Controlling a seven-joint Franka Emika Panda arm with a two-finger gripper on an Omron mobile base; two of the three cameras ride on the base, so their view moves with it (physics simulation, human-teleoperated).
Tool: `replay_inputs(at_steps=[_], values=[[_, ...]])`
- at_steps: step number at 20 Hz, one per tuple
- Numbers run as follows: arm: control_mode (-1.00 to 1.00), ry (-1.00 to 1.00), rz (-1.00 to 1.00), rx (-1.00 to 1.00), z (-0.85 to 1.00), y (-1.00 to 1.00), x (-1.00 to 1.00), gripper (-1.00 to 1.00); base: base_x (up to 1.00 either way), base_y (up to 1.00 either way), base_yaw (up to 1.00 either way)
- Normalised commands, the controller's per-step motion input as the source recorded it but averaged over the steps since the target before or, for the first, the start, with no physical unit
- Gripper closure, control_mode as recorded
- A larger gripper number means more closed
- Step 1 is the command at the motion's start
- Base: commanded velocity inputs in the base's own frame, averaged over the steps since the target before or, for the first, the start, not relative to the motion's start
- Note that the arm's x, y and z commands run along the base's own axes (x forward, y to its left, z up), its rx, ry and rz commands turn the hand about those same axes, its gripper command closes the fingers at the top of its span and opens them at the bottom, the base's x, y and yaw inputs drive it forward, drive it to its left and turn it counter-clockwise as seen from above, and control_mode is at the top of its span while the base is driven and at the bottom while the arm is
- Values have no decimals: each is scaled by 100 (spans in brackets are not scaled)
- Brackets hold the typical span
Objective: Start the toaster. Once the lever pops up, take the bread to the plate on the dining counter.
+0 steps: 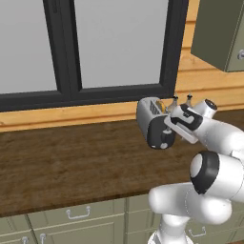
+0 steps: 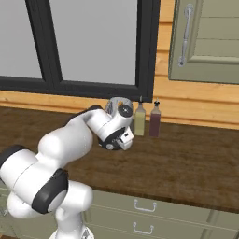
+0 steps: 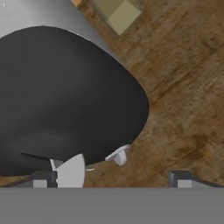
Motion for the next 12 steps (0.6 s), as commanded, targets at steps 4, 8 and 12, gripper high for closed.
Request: replay_inputs(at_steps=[4,8,12], values=[[-100,-3,0,0,-12,-8,7,-100,0,0,0],[-100,-6,0,-2,-39,0,-11,-100,0,0,0],[-100,-10,0,-12,-61,3,-30,-100,0,0,0]])
